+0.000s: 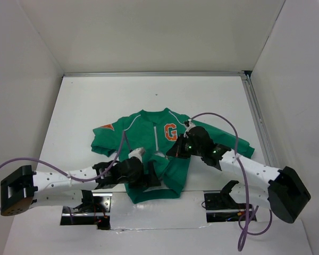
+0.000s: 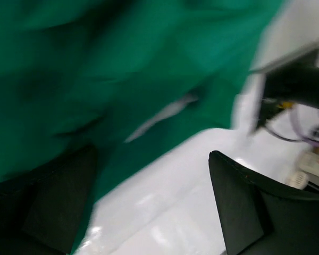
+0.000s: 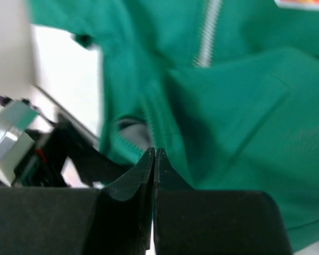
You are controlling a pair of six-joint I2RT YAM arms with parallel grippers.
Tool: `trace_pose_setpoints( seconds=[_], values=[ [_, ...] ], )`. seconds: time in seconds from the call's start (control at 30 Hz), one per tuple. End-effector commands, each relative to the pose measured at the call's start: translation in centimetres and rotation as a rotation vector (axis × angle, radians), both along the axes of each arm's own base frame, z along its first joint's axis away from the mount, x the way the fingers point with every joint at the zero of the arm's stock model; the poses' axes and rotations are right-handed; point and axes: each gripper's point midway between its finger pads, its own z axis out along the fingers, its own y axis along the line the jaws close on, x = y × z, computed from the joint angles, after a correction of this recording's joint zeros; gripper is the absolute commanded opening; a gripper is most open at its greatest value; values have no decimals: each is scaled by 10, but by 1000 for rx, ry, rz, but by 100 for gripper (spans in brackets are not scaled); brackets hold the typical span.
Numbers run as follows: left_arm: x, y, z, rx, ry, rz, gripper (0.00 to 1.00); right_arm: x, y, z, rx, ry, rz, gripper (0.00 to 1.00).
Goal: Zip up the jacket
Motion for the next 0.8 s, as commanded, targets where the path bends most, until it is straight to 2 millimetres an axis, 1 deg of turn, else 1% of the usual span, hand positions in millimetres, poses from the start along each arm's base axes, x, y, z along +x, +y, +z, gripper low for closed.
trace_pose_setpoints(
  seconds=[0.0, 0.03, 0.13, 0.17, 0.2, 0.23, 0.27, 0.3, 0.33, 0.37, 0.4, 0.43, 0.47, 0.5, 0.53, 0.57, 0.6, 0.63, 0.67, 0.7, 0.73, 0.77],
  values=[
    [-1, 27, -36, 129, 105, 139, 99, -7, -2, -24, -84, 29, 77, 0],
    [-3, 35, -47, 166, 148, 179, 99, -7, 1, -26, -78, 30, 92, 0],
    [1, 48, -66, 207, 204, 217, 99, -5, 5, -25, -80, 16, 112, 0],
    [4, 46, -68, 192, 210, 212, 99, -5, 6, -25, -82, 10, 124, 0],
    [13, 55, -78, 222, 237, 265, 99, -3, 8, -22, -76, 1, 131, 0],
    [18, 60, -82, 238, 258, 293, 99, -4, 10, -21, -70, -2, 144, 0],
    [24, 59, -83, 229, 263, 296, 99, -3, 11, -20, -67, -8, 149, 0],
    [36, 69, -90, 253, 283, 359, 99, -1, 11, -19, -68, -11, 150, 0],
    [46, 73, -90, 260, 273, 386, 99, -2, 13, -23, -77, -7, 165, 0],
    [64, 87, -93, 280, 276, 469, 99, 1, 15, -20, -72, -13, 171, 0],
    [74, 94, -93, 289, 277, 515, 99, 1, 16, -20, -70, -16, 183, 0],
    [93, 92, -84, 274, 226, 510, 99, 0, 18, -24, -72, -1, 203, 0],
    [115, 103, -77, 294, 214, 600, 99, 1, 21, -20, -63, -8, 218, 0],
    [126, 108, -72, 307, 198, 617, 99, 1, 23, -22, -67, -3, 232, 0],
    [140, 118, -70, 322, 187, 650, 99, 6, 28, -15, -61, -21, 243, 0],
    [152, 126, -65, 345, 168, 681, 99, 7, 30, -14, -57, -21, 253, 0],
    [171, 125, -52, 328, 125, 674, 99, 9, 33, -16, -58, -12, 264, 0],
    [187, 134, -48, 320, 112, 702, 99, 10, 38, -9, -37, -15, 281, 0],
    [203, 134, -37, 294, 74, 691, 99, 14, 43, -3, -13, -32, 289, 0],
    [213, 134, -31, 277, 42, 675, 99, 17, 46, -3, -1, -23, 291, 0],
    [223, 136, -24, 254, 19, 679, 98, 20, 52, 8, 33, -33, 308, 0],
    [232, 130, -12, 222, -33, 632, 98, 24, 58, 11, 53, -39, 312, 0]
  ],
)
